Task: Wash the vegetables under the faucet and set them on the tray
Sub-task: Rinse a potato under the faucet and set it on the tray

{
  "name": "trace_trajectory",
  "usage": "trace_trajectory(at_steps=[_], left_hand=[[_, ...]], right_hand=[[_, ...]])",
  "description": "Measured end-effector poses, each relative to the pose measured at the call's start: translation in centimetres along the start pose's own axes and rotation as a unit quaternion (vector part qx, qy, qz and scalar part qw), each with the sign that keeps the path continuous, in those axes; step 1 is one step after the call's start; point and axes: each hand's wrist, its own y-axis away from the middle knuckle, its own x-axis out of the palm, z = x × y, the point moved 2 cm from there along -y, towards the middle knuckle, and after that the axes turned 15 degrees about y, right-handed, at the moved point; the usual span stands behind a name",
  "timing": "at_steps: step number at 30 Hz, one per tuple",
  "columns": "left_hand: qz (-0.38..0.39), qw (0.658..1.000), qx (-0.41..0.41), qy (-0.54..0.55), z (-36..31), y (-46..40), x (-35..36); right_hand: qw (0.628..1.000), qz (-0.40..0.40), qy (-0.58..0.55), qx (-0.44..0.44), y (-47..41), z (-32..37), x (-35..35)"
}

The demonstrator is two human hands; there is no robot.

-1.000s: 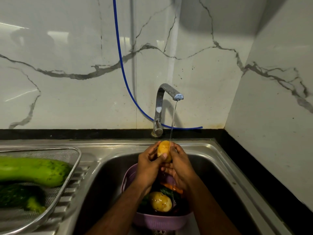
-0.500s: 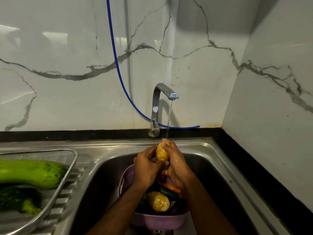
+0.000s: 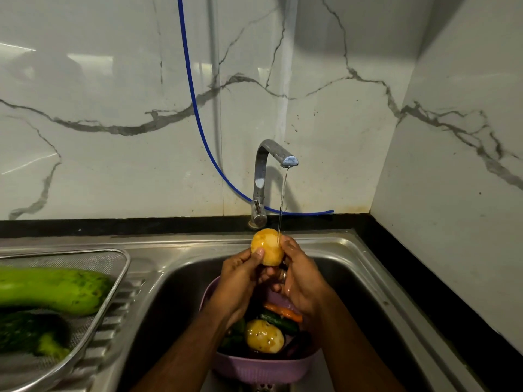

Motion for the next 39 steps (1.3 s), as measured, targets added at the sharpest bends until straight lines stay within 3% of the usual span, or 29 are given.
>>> trace_trajectory(at_steps=[3, 8, 15, 19, 25, 30, 34, 39], left_hand=[[-0.01, 0.998, -0.033, 0.052, 0.0, -0.3, -0.1], [-0.048, 0.997, -0.042, 0.047, 0.6, -0.5, -0.1], [-0.032, 0.998, 0.005, -0.054, 0.8, -0.7, -0.4], [-0.004, 0.995, 0.032, -0.096, 0.9, -0.4, 0.4], [-0.107, 0.993, -0.016, 0.045, 0.8, -0.8, 0.5], [-0.111, 0.988, -0.06, 0.085, 0.7, -0.9, 0.2], [-0.081, 0.996, -0.031, 0.017, 1.2, -0.9, 0.3], [-0.048, 0.986, 0.053, -0.148, 1.2, -0.4, 1.0]], right_hand=[[0.999, 0.013, 0.029, -0.028, 0.2, 0.2, 0.3], [0.992, -0.029, 0.115, -0.04, -0.2, 0.0, 0.6], [0.984, -0.078, 0.152, -0.05, -0.3, 1.0, 0.8], [0.985, -0.108, 0.137, 0.008, -0.4, 1.0, 0.5], [0.999, -0.008, 0.04, 0.005, 0.5, 0.7, 0.4], [0.999, 0.007, 0.049, 0.012, 0.1, 0.0, 1.0], [0.989, -0.087, 0.118, -0.018, 0.0, 0.4, 0.9], [0.99, -0.128, 0.043, 0.04, -0.3, 0.0, 0.2]])
